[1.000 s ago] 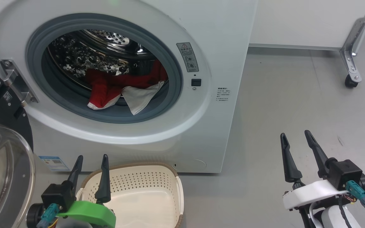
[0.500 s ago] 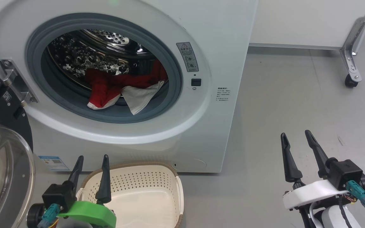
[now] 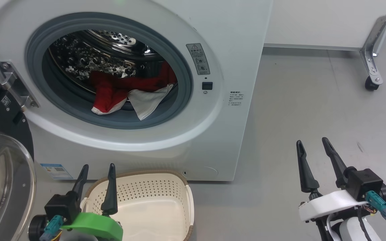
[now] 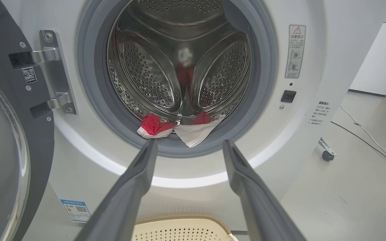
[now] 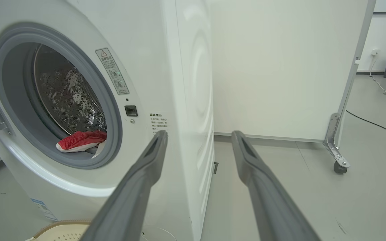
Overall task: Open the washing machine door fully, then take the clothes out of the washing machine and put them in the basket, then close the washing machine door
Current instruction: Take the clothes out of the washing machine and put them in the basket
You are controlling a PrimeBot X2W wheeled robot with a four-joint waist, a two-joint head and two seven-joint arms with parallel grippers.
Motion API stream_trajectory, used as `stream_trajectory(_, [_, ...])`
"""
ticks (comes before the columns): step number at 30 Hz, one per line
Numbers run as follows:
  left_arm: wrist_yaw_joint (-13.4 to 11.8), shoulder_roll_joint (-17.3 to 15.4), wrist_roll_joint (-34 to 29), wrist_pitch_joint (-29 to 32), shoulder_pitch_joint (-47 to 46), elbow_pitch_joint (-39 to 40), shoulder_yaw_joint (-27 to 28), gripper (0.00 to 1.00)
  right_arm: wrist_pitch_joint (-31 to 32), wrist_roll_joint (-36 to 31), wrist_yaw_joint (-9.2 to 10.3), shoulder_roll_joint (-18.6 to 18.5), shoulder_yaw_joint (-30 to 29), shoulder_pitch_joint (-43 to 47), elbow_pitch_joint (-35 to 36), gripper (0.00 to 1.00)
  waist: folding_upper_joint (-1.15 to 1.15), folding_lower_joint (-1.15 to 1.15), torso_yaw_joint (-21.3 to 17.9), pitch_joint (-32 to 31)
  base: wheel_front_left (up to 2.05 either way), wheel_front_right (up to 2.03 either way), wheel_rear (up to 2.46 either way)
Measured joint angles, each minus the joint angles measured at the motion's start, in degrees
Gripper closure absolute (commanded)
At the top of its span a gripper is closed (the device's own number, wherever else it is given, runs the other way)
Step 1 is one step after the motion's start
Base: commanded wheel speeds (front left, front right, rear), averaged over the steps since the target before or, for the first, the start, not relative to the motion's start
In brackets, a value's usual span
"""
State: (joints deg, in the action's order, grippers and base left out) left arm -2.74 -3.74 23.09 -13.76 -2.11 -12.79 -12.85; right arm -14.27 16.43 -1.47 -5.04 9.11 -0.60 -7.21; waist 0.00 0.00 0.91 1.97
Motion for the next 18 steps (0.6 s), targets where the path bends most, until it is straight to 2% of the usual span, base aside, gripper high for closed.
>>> stream_trajectory(18, [-1.8,-1.5,-3.2,0.7,-1.0,2.4,0.7,0.00,0.0,-0.4,-0.51,0.0,0.9,-0.6,1.6,0.00,0.00,0.00,-2.5,6.7,0.00,0.00,0.00])
